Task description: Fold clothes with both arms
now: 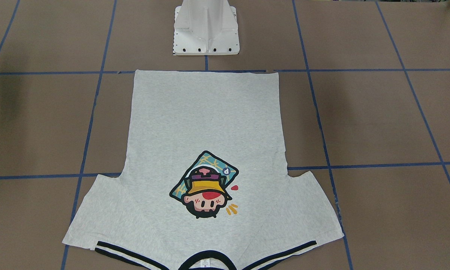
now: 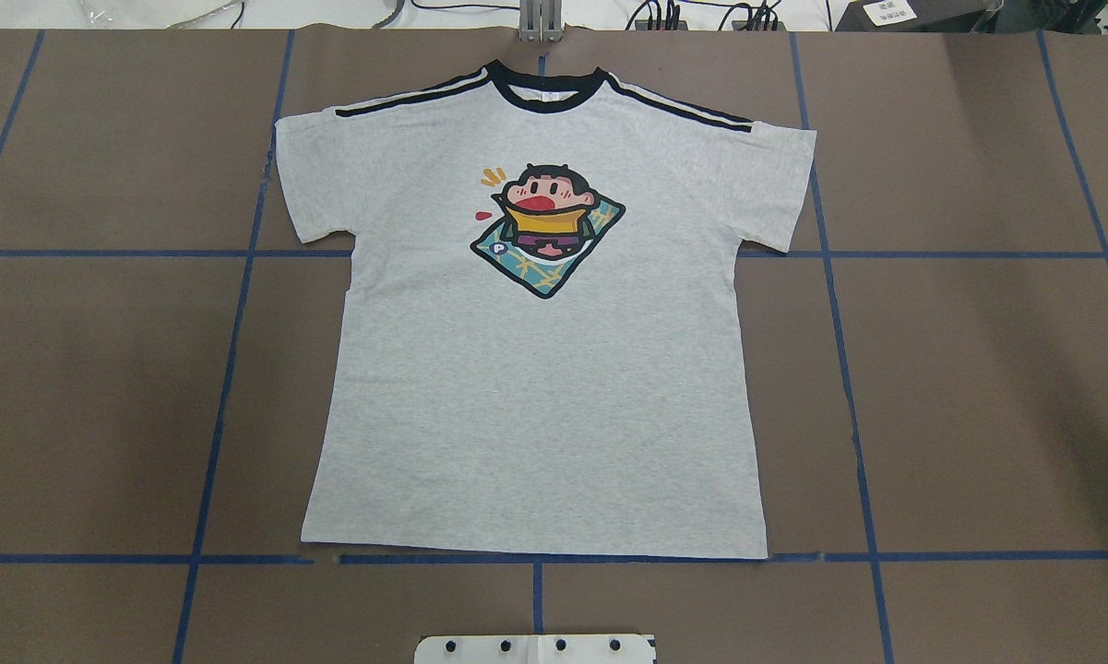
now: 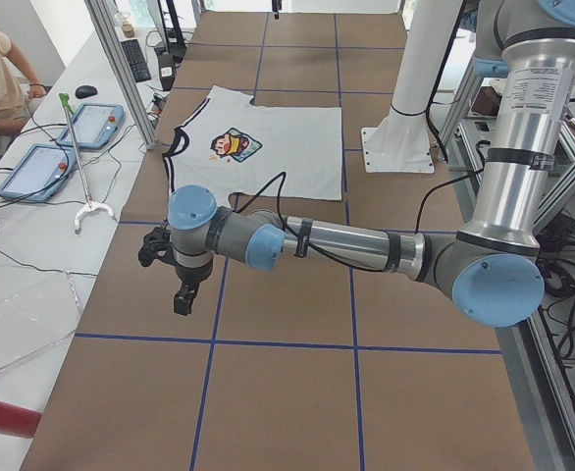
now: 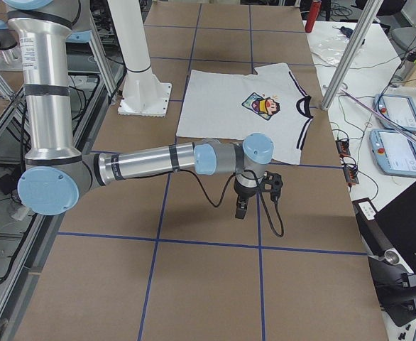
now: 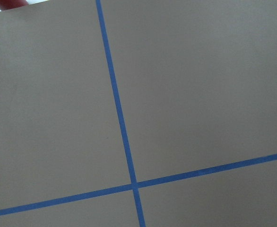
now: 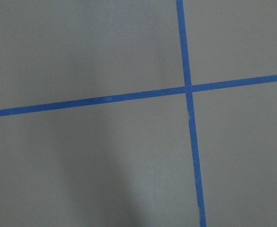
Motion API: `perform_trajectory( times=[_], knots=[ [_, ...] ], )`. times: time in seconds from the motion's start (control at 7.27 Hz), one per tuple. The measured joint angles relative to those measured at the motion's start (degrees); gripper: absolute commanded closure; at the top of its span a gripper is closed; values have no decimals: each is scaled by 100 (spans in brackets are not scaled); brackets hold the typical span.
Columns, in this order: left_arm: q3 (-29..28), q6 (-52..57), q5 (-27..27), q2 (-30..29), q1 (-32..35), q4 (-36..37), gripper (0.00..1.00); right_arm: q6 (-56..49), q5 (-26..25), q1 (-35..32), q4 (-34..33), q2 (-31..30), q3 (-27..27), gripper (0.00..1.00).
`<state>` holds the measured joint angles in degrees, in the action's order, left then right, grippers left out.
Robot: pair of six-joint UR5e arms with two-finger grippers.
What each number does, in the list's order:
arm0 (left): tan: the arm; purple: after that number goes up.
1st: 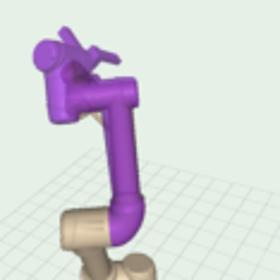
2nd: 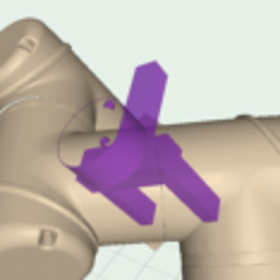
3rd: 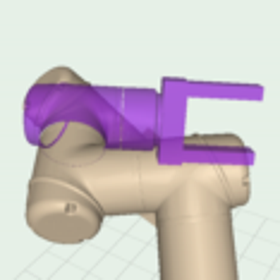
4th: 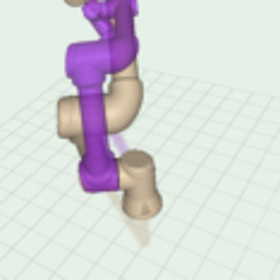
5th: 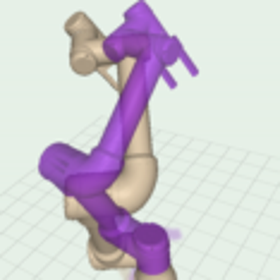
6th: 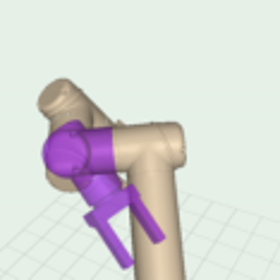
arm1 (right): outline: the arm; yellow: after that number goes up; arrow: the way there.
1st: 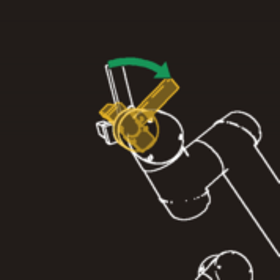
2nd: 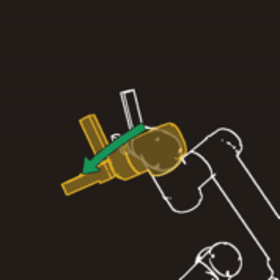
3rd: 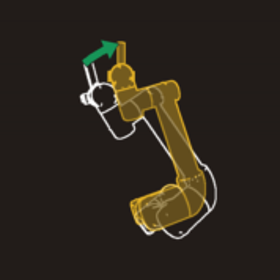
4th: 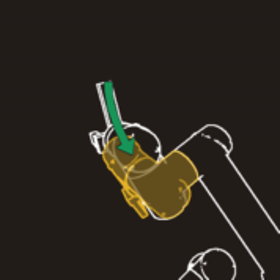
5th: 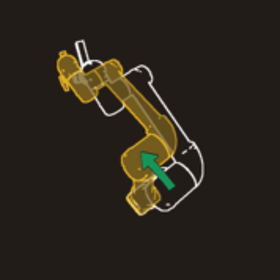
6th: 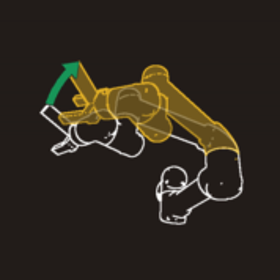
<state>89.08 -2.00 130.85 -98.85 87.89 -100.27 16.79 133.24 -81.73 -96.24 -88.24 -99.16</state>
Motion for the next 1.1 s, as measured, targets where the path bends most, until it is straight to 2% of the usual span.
perform_trajectory(
  times=[0.69,1.1],
  knots=[
    [245,-5,129,64,-36,-42,0,0,-14,110,10,112,76,0],
    [257,-11,132,92,-61,-55,0,61,-63,698,18,805,216,0]
  ],
)
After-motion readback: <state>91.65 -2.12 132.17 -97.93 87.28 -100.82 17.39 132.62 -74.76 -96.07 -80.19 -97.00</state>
